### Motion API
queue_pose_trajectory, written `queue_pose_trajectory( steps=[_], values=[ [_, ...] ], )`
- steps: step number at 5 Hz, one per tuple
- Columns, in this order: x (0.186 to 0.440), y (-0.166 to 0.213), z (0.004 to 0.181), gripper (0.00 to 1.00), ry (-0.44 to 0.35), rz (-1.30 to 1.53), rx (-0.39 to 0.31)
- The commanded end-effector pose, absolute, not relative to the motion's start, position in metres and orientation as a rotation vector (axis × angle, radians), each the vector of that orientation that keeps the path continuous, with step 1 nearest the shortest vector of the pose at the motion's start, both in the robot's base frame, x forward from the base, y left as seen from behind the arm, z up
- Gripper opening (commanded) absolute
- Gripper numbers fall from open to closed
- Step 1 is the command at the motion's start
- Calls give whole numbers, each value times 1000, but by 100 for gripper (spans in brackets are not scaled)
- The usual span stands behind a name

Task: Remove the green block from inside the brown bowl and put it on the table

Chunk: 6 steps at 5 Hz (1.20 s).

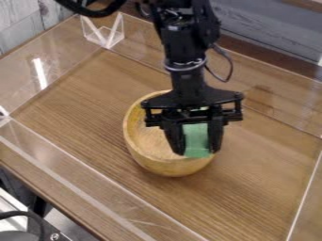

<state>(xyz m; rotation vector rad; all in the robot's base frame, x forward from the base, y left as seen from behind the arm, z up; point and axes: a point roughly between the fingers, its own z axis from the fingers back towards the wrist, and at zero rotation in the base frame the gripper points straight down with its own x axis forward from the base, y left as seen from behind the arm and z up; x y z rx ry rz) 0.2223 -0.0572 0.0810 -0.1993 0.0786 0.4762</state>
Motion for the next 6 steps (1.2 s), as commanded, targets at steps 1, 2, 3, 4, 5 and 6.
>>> queue_pose_trajectory(
  steps=[1,2,3,4,5,6],
  values=[
    [229,-69,92,0,11,453,-229],
    [227,-87,87,0,9,423,-233],
    [223,-113,83,0,14,354,-234],
    [229,-127,86,0,10,353,-246],
    [230,-121,91,0,15,344,-261],
    [231,-115,95,0,20,340,-274]
  ],
)
